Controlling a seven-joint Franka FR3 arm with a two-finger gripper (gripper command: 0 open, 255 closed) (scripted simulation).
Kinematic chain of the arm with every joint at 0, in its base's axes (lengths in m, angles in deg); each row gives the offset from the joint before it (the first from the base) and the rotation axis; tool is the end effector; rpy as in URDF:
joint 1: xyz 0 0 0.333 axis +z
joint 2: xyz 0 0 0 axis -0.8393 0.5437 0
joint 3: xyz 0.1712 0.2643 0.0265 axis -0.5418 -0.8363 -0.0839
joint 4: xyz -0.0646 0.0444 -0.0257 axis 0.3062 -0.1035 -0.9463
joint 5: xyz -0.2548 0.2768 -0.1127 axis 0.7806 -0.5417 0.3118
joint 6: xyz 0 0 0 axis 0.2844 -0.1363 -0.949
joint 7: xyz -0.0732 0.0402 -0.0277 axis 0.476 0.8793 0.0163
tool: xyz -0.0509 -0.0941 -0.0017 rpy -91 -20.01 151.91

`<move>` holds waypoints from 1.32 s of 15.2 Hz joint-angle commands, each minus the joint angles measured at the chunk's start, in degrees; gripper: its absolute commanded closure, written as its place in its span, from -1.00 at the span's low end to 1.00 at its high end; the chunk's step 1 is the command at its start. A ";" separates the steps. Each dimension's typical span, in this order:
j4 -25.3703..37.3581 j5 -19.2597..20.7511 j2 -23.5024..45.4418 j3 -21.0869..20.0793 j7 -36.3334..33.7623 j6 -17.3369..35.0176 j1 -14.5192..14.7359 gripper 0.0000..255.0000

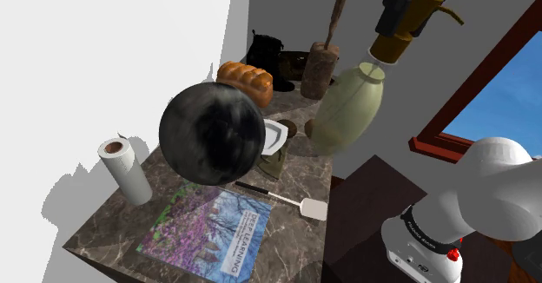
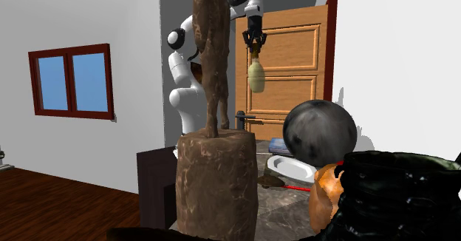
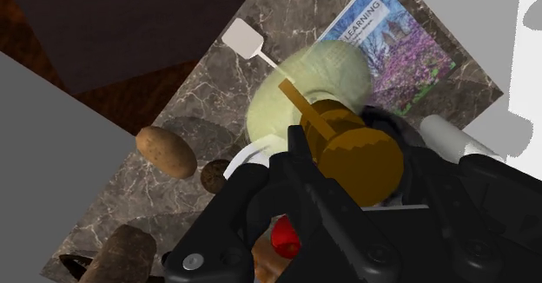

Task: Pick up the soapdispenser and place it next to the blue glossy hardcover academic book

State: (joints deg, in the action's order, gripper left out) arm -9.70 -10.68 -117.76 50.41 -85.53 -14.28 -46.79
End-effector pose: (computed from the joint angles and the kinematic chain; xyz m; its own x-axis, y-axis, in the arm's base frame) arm 0.2331 0.2547 0.7471 0.9703 -0.2419 0.0000 -0.2419 -0.9701 -0.0202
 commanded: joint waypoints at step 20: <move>-18.51 -3.41 -8.09 -2.59 -0.66 11.05 2.04 1.00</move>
State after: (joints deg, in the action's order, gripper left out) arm -27.01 -13.96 -125.53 47.95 -86.32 -4.17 -44.83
